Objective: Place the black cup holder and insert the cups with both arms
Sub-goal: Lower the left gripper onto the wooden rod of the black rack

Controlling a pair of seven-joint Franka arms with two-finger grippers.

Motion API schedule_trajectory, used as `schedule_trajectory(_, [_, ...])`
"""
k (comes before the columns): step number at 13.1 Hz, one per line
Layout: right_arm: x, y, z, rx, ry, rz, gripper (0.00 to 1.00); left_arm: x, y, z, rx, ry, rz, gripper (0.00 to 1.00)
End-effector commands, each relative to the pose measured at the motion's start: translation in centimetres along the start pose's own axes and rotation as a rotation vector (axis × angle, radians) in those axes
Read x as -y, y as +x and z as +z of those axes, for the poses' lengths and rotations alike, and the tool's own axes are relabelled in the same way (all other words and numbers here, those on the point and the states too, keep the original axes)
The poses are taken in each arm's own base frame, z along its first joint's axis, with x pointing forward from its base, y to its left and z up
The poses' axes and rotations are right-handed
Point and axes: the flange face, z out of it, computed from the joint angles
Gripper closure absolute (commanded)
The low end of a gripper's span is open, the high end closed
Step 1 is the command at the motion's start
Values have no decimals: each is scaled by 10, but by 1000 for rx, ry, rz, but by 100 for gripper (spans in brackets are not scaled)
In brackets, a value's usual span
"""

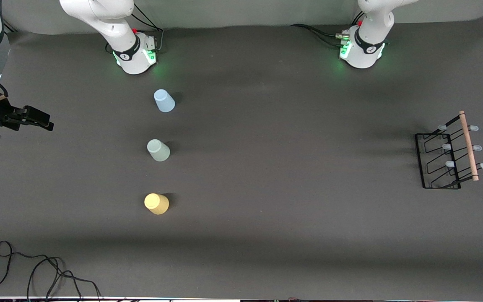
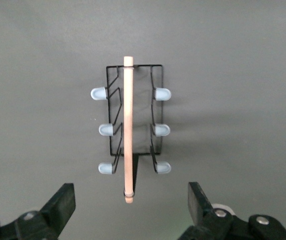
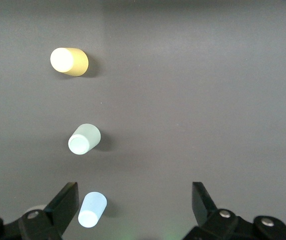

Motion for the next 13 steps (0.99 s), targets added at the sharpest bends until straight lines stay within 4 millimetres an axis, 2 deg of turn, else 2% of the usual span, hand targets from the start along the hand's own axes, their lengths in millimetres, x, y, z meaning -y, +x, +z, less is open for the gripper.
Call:
schedule_trajectory(1, [0, -5, -4, -3, -18, -11, 0, -1, -13, 67, -11, 16, 22, 0])
schedule_trajectory(3, [0, -5, -4, -3, -18, -11, 0, -1, -16, 101, -16, 17, 21, 0])
schedule_trajectory(6, [0, -5, -4, -1, -18, -11, 0, 2, -5, 135, 4, 20, 32, 0])
schedule_trajectory(8, [0, -5, -4, -1, -18, -11, 0, 4, -2, 148, 21, 21, 41, 0])
schedule_trajectory(10, [0, -5, -3, 0, -18, -11, 0, 3, -3, 149, 25, 19, 43, 1])
schedule_trajectory(11, [0, -5, -3, 0, -18, -11, 0, 3, -3, 149, 30, 17, 43, 13])
schedule_trajectory(12, [0, -5, -3, 0, -18, -11, 0, 4, -4, 148, 31, 16, 41, 51])
schedule_trajectory(13, [0, -5, -3, 0, -18, -11, 0, 4, -5, 148, 32, 15, 44, 95])
